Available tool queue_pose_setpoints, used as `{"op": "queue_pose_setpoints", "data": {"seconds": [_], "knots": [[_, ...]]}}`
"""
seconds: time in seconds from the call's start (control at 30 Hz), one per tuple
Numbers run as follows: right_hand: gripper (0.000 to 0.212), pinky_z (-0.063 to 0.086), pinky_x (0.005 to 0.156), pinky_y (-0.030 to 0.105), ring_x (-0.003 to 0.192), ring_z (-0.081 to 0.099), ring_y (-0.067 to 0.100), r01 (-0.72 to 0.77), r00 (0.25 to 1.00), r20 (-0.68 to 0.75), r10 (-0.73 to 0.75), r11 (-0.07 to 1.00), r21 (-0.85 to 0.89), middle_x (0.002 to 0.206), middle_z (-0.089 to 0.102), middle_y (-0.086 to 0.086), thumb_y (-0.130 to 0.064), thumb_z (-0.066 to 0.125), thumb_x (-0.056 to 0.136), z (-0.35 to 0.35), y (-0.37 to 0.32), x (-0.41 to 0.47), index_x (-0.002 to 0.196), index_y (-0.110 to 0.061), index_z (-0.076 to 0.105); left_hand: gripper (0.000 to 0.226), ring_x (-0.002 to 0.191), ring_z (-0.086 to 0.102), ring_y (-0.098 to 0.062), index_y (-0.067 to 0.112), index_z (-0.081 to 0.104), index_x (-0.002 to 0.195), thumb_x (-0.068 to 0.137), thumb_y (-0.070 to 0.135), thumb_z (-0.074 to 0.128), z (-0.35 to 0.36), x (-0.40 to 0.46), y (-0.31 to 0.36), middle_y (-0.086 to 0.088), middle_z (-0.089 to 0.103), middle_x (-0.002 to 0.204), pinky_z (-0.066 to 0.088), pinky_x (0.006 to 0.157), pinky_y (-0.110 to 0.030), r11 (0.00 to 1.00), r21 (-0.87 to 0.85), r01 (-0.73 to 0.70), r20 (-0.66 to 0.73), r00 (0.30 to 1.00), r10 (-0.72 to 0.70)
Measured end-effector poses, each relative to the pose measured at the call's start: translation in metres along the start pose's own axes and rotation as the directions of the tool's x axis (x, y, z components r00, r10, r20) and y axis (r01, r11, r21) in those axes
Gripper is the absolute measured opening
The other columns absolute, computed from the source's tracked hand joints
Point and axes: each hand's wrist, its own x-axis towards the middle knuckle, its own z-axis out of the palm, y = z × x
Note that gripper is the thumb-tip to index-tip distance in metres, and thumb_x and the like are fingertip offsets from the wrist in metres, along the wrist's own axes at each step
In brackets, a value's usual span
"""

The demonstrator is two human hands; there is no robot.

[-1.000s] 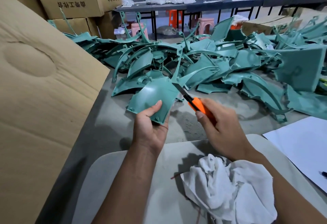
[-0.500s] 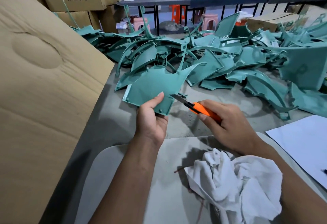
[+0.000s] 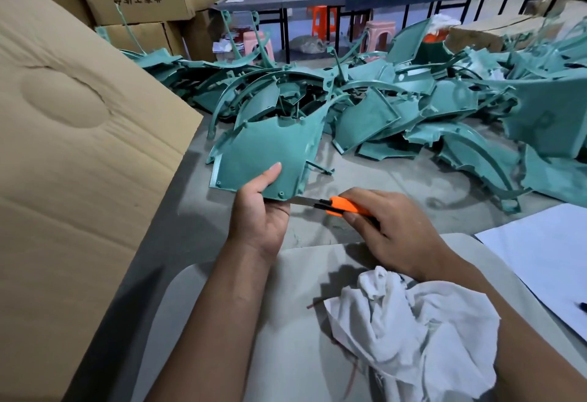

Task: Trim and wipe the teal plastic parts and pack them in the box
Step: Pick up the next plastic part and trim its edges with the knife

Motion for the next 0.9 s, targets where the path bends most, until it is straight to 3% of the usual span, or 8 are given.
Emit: {"op": "queue_pose_setpoints", "data": {"seconds": [0.1, 0.17, 0.3, 0.4, 0.57, 0.73, 0.83, 0.9], "knots": [[0.016, 0.046, 0.062, 0.041, 0.072, 0.054, 0.014, -0.003, 1.0, 0.004, 0.003, 0.998, 0.061, 0.08, 0.056, -0.018, -0.028, 0.054, 0.1, 0.002, -0.005, 0.001, 0.11, -0.025, 0.066, 0.046, 0.126, 0.062, -0.038, -0.001, 0.056, 0.14, 0.095, -0.009, 0.052, -0.004, 0.001, 0.0, -0.019, 0.065, 0.135, 0.052, 0.104, -0.051, 0.998, -0.056, 0.021, -0.014, 1.0, -0.022], [0.014, 0.047, 0.061, 0.043, 0.069, 0.056, 0.016, -0.007, 1.0, -0.014, 0.008, 0.993, 0.119, 0.077, 0.059, -0.014, -0.03, 0.056, 0.1, 0.003, -0.008, 0.001, 0.105, -0.024, 0.067, 0.044, 0.122, 0.064, -0.039, -0.005, 0.055, 0.138, 0.094, -0.011, 0.051, -0.004, 0.001, -0.003, -0.021, 0.065, 0.133, 0.056, 0.097, -0.05, 0.996, -0.084, 0.043, -0.024, 0.999, -0.045], [0.022, 0.046, 0.058, 0.044, 0.063, 0.054, 0.017, -0.048, 0.996, -0.069, 0.056, 0.992, 0.113, 0.068, 0.059, -0.008, -0.041, 0.056, 0.099, 0.0, -0.009, 0.002, 0.096, -0.023, 0.068, 0.041, 0.116, 0.069, -0.035, -0.008, 0.057, 0.133, 0.092, -0.012, 0.053, -0.004, -0.001, -0.013, -0.017, 0.07, 0.126, 0.05, 0.108, -0.051, 0.997, -0.049, 0.063, -0.037, 0.997, -0.065], [0.023, 0.046, 0.058, 0.044, 0.062, 0.055, 0.017, -0.07, 0.995, -0.059, 0.076, 0.991, 0.11, 0.066, 0.059, -0.006, -0.041, 0.057, 0.1, -0.002, -0.003, 0.001, 0.092, -0.022, 0.067, 0.042, 0.113, 0.07, -0.035, -0.008, 0.057, 0.134, 0.093, -0.011, 0.053, -0.002, -0.002, -0.017, -0.02, 0.071, 0.122, 0.052, 0.106, -0.049, 0.993, -0.076, 0.09, -0.023, 0.995, -0.092], [0.025, 0.044, 0.053, 0.042, 0.058, 0.051, 0.017, -0.104, 0.976, -0.188, 0.111, 0.994, 0.046, 0.064, 0.051, -0.011, -0.043, 0.054, 0.103, 0.001, 0.001, 0.001, 0.088, -0.023, 0.059, 0.022, 0.108, 0.072, -0.036, -0.007, 0.068, 0.108, 0.094, -0.01, 0.051, 0.002, -0.008, -0.015, -0.018, 0.076, 0.107, 0.06, 0.091, -0.042, 0.983, -0.048, 0.178, -0.01, 0.984, -0.179], [0.027, 0.037, 0.045, 0.026, 0.048, 0.051, 0.01, -0.364, 0.824, -0.435, 0.363, 0.928, 0.084, 0.058, 0.053, -0.007, -0.042, 0.055, 0.106, -0.008, 0.021, -0.003, 0.088, -0.022, 0.059, 0.056, 0.112, 0.07, -0.04, -0.001, 0.059, 0.132, 0.077, -0.009, 0.056, -0.004, -0.008, -0.009, -0.019, 0.071, 0.124, 0.063, 0.082, -0.043, 0.98, -0.06, 0.191, 0.103, 0.977, -0.184], [0.032, 0.025, 0.046, 0.018, 0.054, 0.05, 0.003, -0.534, 0.693, -0.542, 0.474, 0.844, 0.055, 0.056, 0.046, -0.009, -0.043, 0.052, 0.107, -0.019, 0.034, -0.007, 0.081, -0.025, 0.05, 0.048, 0.109, 0.072, -0.037, 0.003, 0.073, 0.118, 0.074, -0.006, 0.057, -0.008, -0.007, -0.002, -0.017, 0.073, 0.121, 0.063, 0.08, -0.041, 0.976, 0.04, 0.214, 0.161, 0.963, -0.218], [0.036, 0.025, 0.048, 0.026, 0.053, 0.047, 0.007, -0.609, 0.634, -0.565, 0.528, 0.791, 0.057, 0.057, 0.045, -0.007, -0.043, 0.05, 0.107, -0.023, 0.043, -0.009, 0.078, -0.022, 0.048, 0.038, 0.111, 0.071, -0.037, 0.007, 0.081, 0.102, 0.074, -0.005, 0.059, -0.01, -0.007, 0.002, -0.015, 0.073, 0.121, 0.063, 0.078, -0.038, 0.971, 0.089, 0.22, 0.171, 0.957, -0.233]]}}
